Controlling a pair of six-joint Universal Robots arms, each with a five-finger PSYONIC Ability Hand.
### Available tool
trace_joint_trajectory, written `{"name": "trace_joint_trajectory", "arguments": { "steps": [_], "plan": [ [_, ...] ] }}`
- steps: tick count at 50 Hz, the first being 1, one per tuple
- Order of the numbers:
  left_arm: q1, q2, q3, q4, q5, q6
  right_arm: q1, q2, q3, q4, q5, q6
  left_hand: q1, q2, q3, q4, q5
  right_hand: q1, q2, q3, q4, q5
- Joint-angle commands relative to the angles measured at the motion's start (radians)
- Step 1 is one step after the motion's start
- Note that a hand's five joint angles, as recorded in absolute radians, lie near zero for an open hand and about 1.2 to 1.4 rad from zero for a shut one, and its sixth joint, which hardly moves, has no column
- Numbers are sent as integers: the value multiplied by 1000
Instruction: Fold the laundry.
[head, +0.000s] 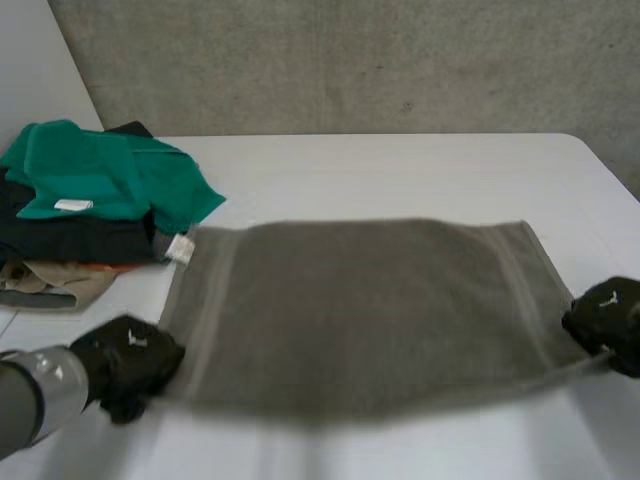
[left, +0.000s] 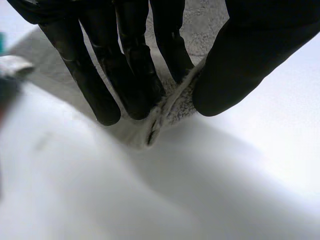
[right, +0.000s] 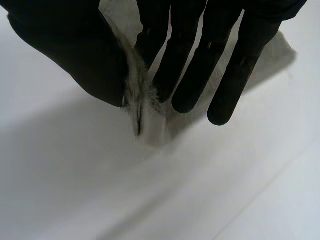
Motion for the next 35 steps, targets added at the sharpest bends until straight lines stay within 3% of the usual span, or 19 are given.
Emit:
{"name": "trace_joint_trajectory", "arguments": {
  "steps": [1,9,16,20,27,28,29,30,31,35],
  "plan": [
    [-43,-77,112,95,1,8,41,82,-55,-94,-25,98,238,202,208,199,239,276,220,205,198,211],
    [-117,-338,391,331,-110,-86,138,246,-221,-370,93,294,238,202,208,199,239,276,220,205,198,211],
    [-148,-568,677,373,-210,-102,199,403,-386,-623,142,428,238,202,208,199,239,276,220,205,198,211],
    [-162,-666,814,374,-237,-100,234,499,-474,-728,182,429,238,202,208,199,239,276,220,205,198,211],
    [-188,-787,994,391,-247,-102,282,644,-624,-777,251,408,238,202,208,199,239,276,220,205,198,211],
    [-197,-807,1021,393,-244,-106,293,673,-659,-780,271,405,105,69,74,65,106,-242,-297,-312,-319,-307],
    [-202,-817,1032,393,-243,-106,297,685,-676,-780,285,402,-251,-287,-282,-291,-250,-750,-805,-820,-827,-815],
    [-206,-824,1042,393,-248,-105,305,694,-689,-779,302,399,-670,-707,-701,-710,-669,-946,-1001,-1016,-1023,-1011],
    [-211,-830,1051,394,-251,-103,311,702,-701,-780,320,399,-984,-1020,-1014,-1023,-982,-946,-1001,-1016,-1023,-1011],
    [-225,-809,1042,397,-288,-115,317,678,-715,-773,376,420,-984,-1020,-1014,-1023,-982,-946,-1001,-1016,-1023,-1011]
  ]
}}
